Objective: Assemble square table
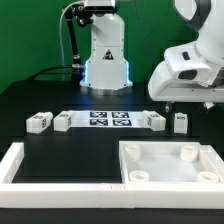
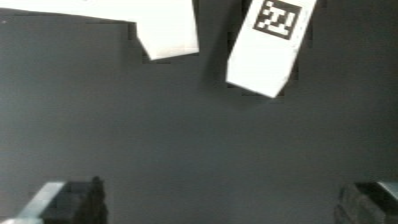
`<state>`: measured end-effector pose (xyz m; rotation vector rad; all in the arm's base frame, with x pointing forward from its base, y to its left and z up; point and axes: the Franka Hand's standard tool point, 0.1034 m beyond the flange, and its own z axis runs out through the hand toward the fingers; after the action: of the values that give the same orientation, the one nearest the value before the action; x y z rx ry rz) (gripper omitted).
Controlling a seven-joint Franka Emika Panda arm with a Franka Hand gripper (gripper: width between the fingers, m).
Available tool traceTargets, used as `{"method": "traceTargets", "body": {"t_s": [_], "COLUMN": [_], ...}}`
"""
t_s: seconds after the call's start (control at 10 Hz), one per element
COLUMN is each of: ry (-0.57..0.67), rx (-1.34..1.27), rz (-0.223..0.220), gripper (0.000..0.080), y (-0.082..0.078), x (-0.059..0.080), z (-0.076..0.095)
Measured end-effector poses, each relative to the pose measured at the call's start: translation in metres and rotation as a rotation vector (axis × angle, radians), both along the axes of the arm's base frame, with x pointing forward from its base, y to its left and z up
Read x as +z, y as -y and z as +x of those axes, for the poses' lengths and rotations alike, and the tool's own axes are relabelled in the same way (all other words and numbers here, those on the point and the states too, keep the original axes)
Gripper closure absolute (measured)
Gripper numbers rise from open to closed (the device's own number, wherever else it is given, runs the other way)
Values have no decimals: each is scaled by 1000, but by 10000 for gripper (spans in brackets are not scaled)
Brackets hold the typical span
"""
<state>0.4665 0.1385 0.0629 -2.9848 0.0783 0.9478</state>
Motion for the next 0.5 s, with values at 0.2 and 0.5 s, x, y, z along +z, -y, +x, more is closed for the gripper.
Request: {"method": "traceTargets", "body": {"t_s": [0.2,0.5], "ry": [-143,-282], "rx": [-101,-90], "rz": [57,65], "gripper": [150,150], "y": [0,2], "x": [0,-11], "z": [-18,-16]}}
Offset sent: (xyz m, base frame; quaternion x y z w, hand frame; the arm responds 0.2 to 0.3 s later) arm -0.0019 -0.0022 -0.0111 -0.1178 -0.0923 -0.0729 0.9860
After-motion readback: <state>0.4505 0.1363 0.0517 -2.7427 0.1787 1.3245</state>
